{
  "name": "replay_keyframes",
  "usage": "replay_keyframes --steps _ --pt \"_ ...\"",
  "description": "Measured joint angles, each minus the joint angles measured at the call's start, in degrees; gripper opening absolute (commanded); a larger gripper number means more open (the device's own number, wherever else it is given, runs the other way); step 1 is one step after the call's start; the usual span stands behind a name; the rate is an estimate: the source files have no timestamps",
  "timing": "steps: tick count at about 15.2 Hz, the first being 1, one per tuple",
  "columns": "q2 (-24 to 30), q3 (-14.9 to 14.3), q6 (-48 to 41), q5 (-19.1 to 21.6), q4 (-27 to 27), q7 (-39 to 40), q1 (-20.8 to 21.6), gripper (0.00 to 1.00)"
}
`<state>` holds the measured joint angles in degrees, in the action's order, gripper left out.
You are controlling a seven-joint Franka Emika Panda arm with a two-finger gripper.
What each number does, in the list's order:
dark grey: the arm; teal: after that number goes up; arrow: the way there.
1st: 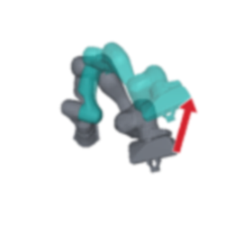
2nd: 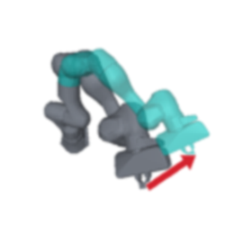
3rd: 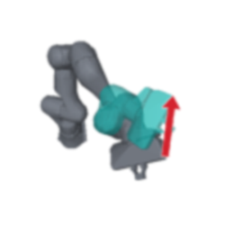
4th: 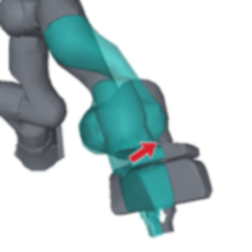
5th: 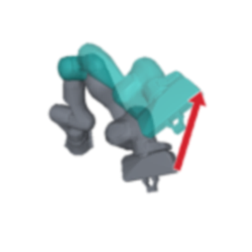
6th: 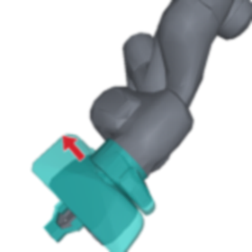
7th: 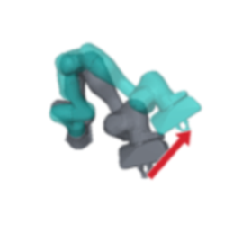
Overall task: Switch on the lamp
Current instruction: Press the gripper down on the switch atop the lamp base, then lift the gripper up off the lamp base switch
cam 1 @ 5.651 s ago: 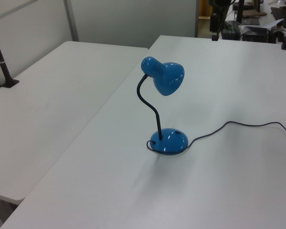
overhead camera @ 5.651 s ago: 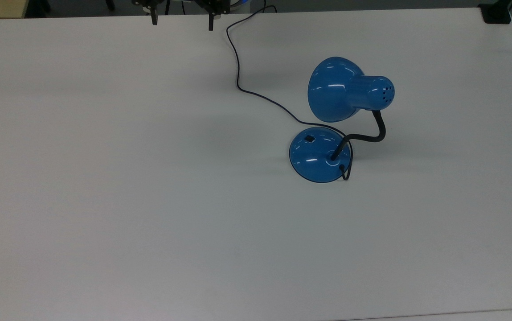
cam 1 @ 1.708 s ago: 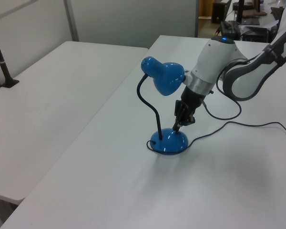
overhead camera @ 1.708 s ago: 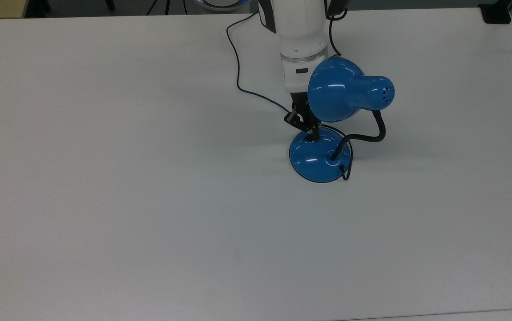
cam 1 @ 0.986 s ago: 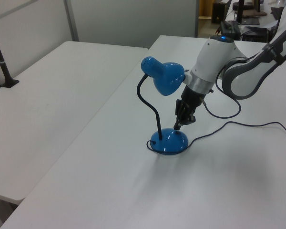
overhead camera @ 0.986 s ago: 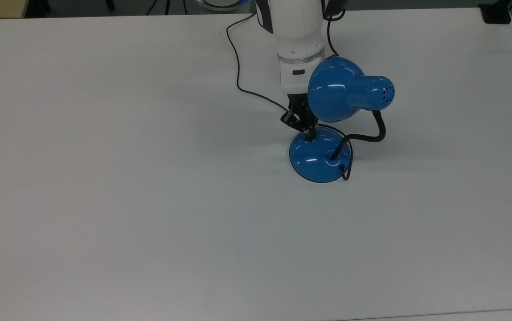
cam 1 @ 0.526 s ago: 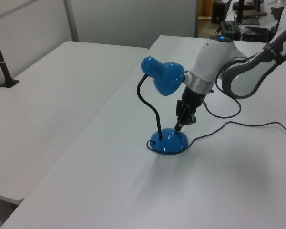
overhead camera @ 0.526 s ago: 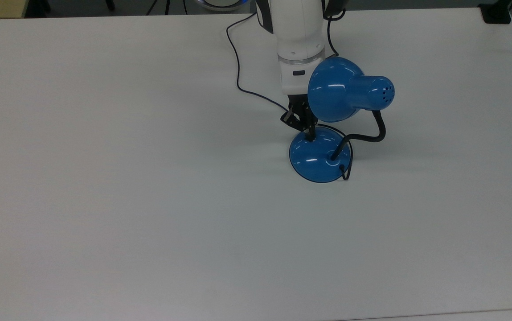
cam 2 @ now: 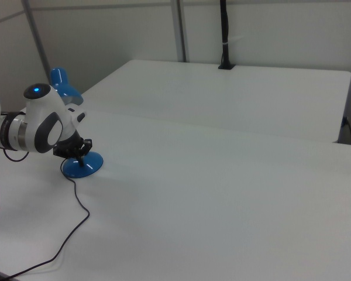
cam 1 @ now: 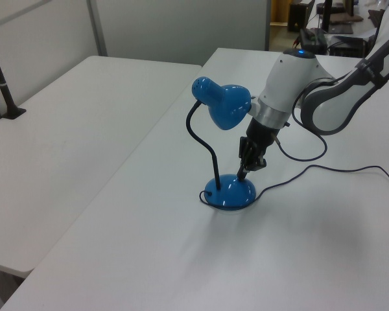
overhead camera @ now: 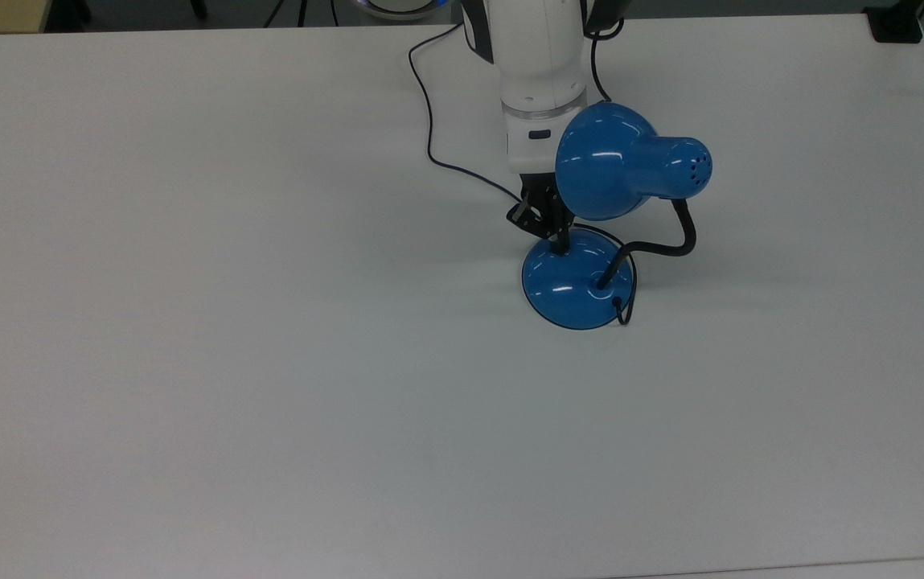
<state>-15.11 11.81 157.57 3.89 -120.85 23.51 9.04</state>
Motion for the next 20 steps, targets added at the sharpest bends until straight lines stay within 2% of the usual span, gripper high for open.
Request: replay_keyframes --steps 20 --pt "-0.96 0.03 -0.22 0.0 0.72 0.95 -0.01 0.0"
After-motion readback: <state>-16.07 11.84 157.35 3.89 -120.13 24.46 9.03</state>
